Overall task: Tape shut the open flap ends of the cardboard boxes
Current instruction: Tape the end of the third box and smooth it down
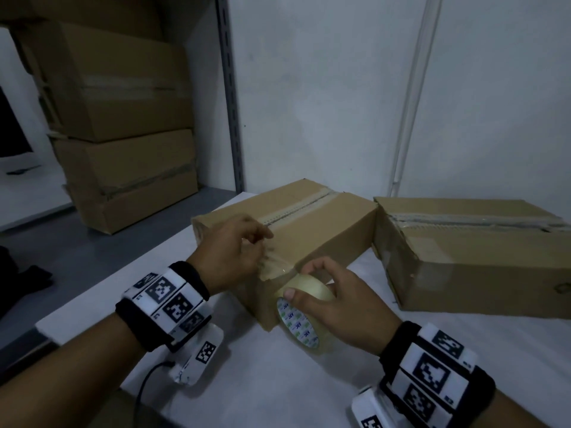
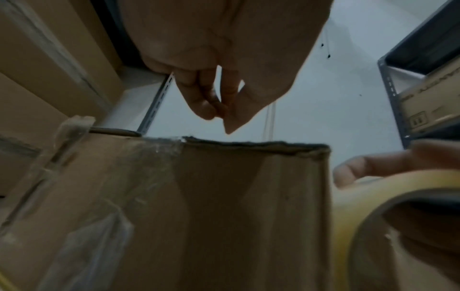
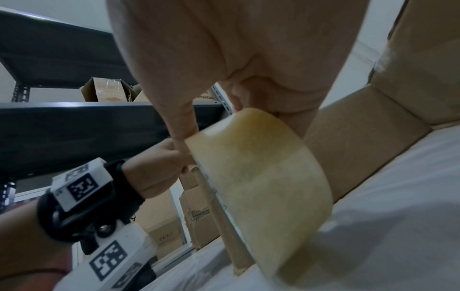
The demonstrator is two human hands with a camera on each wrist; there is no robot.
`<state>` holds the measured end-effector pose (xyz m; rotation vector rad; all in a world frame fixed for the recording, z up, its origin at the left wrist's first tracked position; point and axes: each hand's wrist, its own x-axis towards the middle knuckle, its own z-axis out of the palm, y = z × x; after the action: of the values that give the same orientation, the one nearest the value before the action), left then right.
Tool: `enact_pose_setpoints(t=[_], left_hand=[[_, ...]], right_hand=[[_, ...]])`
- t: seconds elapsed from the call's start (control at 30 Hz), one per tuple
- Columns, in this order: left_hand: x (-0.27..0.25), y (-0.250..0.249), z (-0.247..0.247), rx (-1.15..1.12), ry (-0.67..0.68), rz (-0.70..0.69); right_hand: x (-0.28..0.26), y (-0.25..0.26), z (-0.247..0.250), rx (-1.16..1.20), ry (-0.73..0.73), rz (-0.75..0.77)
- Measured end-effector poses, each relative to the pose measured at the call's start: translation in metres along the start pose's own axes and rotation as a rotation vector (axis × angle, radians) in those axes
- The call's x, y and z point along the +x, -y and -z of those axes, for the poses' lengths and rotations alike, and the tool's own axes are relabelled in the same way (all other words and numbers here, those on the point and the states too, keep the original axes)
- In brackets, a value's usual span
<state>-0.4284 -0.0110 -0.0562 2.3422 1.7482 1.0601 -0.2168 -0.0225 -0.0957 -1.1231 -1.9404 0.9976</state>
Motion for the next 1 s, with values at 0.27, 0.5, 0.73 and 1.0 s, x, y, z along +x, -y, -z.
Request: enact_pose_setpoints(t=[0.27, 0.5, 0.73, 1.0], left_hand=[[-0.028, 0.006, -0.019, 0.213, 0.284, -0.166], [-0.031, 0.007, -0.015, 0.285, 0.432, -0.046], [-0.029, 0.003, -0.013, 0.313, 0.484, -0.018], [-0.026, -0.001, -0.011, 0.344, 0.509, 0.023]], right_hand=[[-0.009, -0.008, 0.007, -0.026, 0.163, 0.051], [-0.016, 0.000, 0.013, -0.111, 0.048, 0.028], [-0.023, 0.011, 0.028, -0.330, 0.031, -0.040], [-0.022, 0.014, 0.033, -0.432, 0.068, -0.108]])
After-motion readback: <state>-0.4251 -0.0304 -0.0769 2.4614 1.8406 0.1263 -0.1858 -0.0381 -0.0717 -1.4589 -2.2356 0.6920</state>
